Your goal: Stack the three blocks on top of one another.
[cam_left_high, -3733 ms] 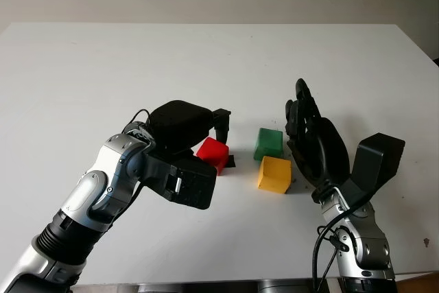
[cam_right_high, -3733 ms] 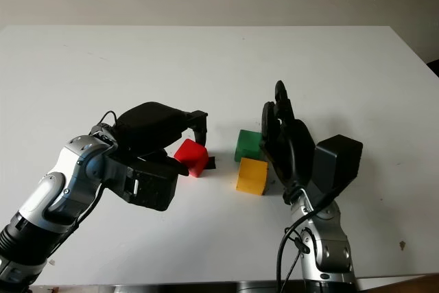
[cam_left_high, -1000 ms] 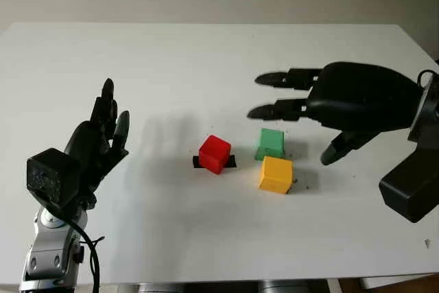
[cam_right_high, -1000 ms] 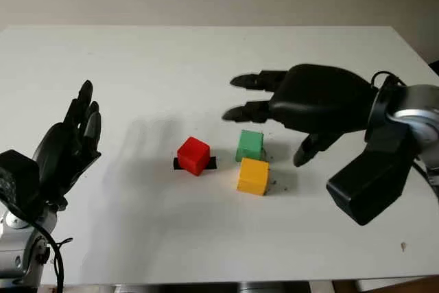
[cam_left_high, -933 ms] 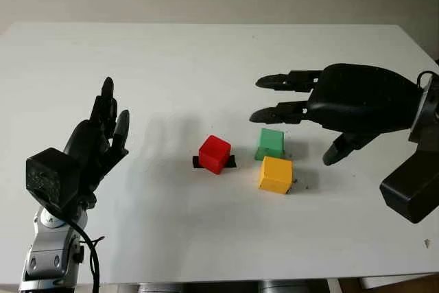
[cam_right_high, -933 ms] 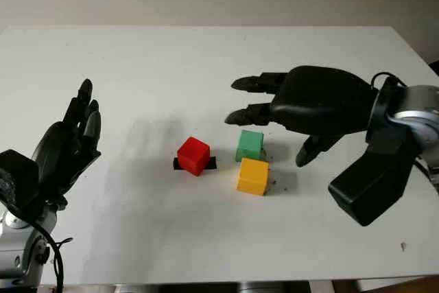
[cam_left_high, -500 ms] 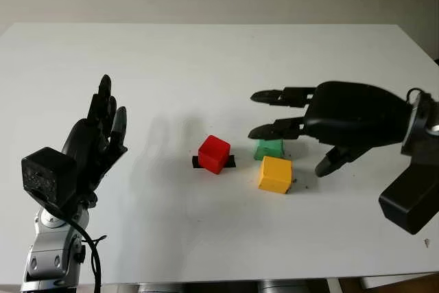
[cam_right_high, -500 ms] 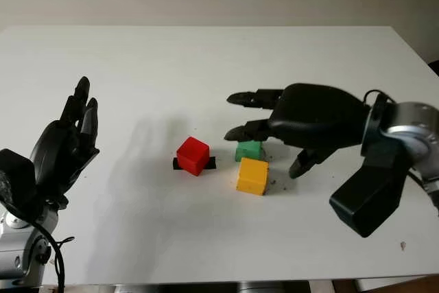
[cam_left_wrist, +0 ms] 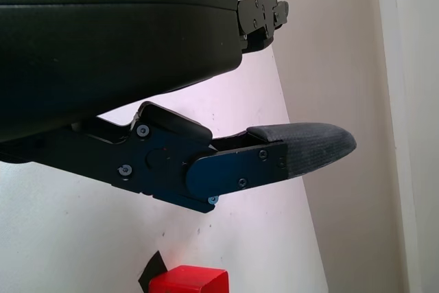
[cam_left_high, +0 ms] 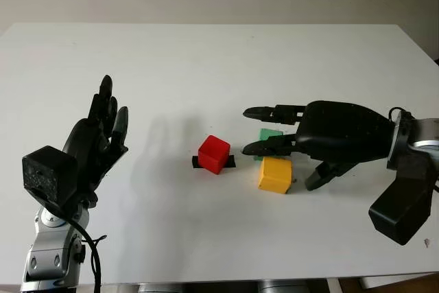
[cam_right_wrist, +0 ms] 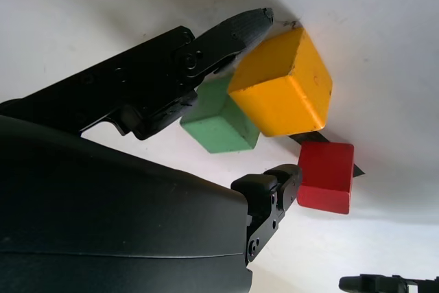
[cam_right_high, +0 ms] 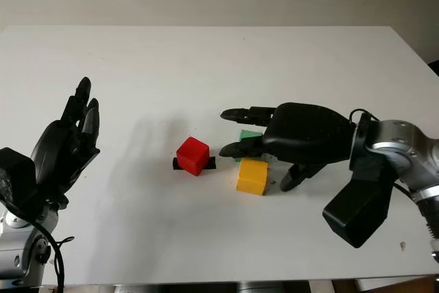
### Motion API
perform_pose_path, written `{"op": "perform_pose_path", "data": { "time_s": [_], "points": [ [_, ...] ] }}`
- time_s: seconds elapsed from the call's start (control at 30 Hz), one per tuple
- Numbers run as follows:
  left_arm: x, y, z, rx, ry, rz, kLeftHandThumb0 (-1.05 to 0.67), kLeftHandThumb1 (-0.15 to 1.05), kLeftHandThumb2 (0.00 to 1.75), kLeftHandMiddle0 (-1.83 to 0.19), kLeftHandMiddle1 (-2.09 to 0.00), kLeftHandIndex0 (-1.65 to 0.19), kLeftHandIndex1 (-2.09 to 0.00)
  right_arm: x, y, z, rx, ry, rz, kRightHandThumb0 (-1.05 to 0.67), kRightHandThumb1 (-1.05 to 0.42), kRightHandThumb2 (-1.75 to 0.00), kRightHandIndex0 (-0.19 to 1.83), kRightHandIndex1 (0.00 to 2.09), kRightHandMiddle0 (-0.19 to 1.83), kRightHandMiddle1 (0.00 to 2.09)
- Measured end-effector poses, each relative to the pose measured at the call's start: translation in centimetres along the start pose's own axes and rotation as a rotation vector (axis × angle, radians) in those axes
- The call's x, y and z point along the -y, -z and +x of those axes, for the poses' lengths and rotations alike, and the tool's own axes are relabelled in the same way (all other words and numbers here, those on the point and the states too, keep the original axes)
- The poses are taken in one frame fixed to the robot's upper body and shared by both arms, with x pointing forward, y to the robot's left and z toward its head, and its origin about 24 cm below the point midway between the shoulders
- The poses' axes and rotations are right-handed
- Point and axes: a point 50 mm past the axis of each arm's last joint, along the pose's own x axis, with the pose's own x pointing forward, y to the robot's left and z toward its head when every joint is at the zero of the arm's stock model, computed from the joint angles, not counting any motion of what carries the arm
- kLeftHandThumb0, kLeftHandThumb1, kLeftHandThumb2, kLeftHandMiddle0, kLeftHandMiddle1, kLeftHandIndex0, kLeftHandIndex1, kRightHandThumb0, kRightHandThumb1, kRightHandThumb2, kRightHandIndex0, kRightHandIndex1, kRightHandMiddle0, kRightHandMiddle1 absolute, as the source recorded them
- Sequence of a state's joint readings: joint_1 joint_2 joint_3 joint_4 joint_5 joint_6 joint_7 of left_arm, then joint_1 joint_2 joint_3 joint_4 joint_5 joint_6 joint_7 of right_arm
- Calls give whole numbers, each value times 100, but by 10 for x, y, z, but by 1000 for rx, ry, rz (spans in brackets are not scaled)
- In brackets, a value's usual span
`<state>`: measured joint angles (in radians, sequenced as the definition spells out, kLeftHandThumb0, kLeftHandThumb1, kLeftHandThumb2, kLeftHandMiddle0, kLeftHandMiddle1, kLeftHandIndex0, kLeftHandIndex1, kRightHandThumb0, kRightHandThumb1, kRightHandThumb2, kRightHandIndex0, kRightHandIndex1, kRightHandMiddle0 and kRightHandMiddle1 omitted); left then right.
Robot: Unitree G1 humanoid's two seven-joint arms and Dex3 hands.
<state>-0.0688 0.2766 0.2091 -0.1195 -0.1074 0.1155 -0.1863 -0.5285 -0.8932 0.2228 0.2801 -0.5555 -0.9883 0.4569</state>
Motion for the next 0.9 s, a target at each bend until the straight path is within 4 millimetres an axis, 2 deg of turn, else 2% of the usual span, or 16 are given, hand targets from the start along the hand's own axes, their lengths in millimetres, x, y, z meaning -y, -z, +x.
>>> {"op": "perform_pose_path", "data": {
  "time_s": [0.07,0.23,0.4,0.57,0.77,0.87,0.9],
  "points": [
    [0,0,0,0,3,-3,-77,105,58,18,-5,19,-5,-3,-1,1,13,10,-3,-52,-83,-6,2,5,43,11],
    [1,0,-1,14,14,-7,-76,105,59,19,-4,19,-3,-11,-1,2,32,32,-45,-29,-91,-7,7,7,53,16],
    [3,0,-1,15,11,-17,-75,105,58,18,-5,18,-4,-15,2,2,30,56,-58,-31,-90,-6,8,7,55,17],
    [4,1,-2,19,0,-23,-75,105,58,17,-5,17,-5,-16,2,3,40,77,-87,-23,-89,-5,11,8,60,20],
    [4,3,-4,7,-2,-21,-76,105,59,17,-5,18,-5,-12,2,5,59,132,-131,-37,-86,-4,20,11,77,31],
    [4,4,-5,4,-7,-10,-76,105,59,17,-6,17,-5,-12,2,6,63,149,-132,-39,-85,-5,23,11,87,40],
    [4,3,-5,4,-8,-7,-75,105,59,16,-6,17,-6,-12,3,6,64,155,-130,-40,-84,-5,26,10,86,56]
  ]
}}
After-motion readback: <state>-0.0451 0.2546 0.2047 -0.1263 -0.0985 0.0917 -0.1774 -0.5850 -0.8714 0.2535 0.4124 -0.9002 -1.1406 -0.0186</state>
